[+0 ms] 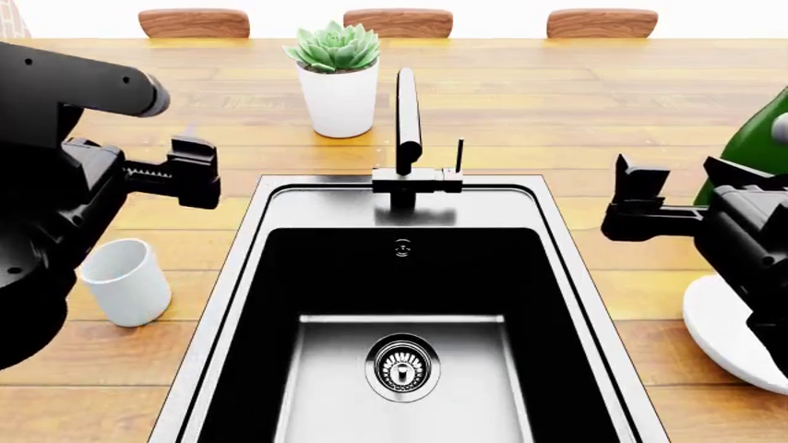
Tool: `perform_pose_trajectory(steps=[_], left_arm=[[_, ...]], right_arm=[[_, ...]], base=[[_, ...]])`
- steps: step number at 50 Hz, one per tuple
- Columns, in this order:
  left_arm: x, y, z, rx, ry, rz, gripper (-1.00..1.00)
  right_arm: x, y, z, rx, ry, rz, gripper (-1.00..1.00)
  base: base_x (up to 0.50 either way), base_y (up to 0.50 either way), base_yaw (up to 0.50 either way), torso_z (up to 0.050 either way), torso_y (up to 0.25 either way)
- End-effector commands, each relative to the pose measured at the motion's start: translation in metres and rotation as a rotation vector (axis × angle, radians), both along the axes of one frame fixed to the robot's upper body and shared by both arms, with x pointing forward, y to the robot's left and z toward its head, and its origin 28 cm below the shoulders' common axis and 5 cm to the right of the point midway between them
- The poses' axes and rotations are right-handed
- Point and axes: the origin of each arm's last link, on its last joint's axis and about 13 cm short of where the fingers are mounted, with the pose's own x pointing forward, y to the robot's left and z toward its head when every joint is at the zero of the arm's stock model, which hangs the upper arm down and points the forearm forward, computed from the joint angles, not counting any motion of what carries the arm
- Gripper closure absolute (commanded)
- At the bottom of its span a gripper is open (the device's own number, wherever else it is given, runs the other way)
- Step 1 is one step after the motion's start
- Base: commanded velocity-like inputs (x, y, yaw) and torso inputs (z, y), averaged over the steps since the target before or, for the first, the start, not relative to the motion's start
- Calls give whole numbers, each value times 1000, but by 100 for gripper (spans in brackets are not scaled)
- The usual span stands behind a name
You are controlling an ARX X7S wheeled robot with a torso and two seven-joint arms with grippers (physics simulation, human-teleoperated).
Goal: Pick the cup and bowl from the sink and place them on the counter for drying.
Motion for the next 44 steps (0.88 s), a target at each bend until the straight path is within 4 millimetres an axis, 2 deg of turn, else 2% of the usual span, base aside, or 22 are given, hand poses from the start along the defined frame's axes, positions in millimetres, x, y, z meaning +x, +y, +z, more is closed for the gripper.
perform_pose_trajectory(steps=[1, 10, 15, 16, 18, 23, 25, 32, 37, 38, 39, 44], left_arm=[[19, -11, 11, -8, -83, -97, -100], [23, -15, 11, -36, -59, -111, -100], [4, -8, 16, -19, -15, -146, -100], [0, -7, 17, -16, -13, -151, -100], [-3, -7, 17, -2, 10, -167, -100], [6, -22, 25, 50, 24, -199, -100], [10, -29, 32, 8, 24, -198, -100], [17, -44, 31, -56, 38, -239, -100], [18, -39, 42, -73, 24, -195, -100], [11, -34, 48, -103, 29, -192, -100], [16, -37, 48, -109, 36, -197, -100], [23, -36, 56, -127, 19, -177, -100]], right_arm=[[9, 3, 5, -9, -32, -2, -100], [16, 5, 21, -61, -79, -1, -100], [18, 7, 24, -94, -70, -20, -100], [17, 6, 26, -147, -93, -54, -100], [15, 8, 32, -131, -98, -23, -100], [14, 11, 51, -123, -144, 0, -100], [14, 12, 55, -125, -156, 7, -100], [17, 15, 56, -111, -172, 20, -100], [10, 18, 66, -117, -185, 34, -100], [10, 18, 68, -117, -189, 36, -100], [10, 18, 70, -115, -193, 37, -100], [25, 19, 75, -93, -203, 42, -100]], base=[[0, 0, 0, 0, 0], [0, 0, 0, 0, 0], [0, 0, 0, 0, 0], [0, 0, 0, 0, 0], [0, 0, 0, 0, 0], [0, 0, 0, 0, 0], [0, 0, 0, 0, 0], [0, 0, 0, 0, 0], [0, 0, 0, 0, 0], [0, 0, 0, 0, 0], [0, 0, 0, 0, 0], [0, 0, 0, 0, 0]])
